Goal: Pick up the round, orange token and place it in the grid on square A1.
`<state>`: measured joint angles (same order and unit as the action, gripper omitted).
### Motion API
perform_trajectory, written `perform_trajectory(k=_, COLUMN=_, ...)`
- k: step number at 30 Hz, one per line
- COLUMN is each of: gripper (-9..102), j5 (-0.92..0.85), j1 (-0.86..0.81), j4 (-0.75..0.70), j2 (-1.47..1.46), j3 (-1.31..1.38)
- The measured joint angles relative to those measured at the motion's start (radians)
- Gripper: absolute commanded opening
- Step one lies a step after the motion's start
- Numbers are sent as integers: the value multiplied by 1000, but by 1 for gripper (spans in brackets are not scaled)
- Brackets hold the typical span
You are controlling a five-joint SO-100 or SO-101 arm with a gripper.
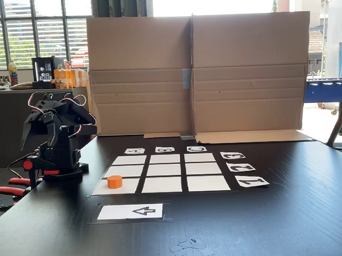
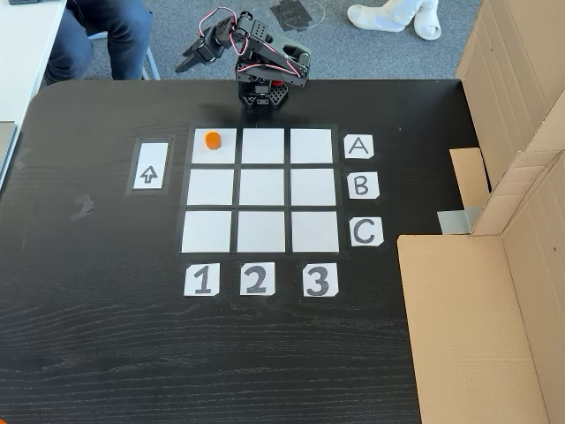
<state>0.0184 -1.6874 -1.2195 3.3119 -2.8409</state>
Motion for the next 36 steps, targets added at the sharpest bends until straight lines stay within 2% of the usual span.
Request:
perform_trajectory(k=9, gripper=14, j5=0, j1=-2, j4=6, j2=2, j3=-156)
perform_trajectory(k=18, gripper=5, j5=14, j1=-2, j4=46, j2=8, j3=-189)
perform_trajectory(k=36, gripper=6, j5=14, j1=-2, j4=55, j2=6, j3=-202)
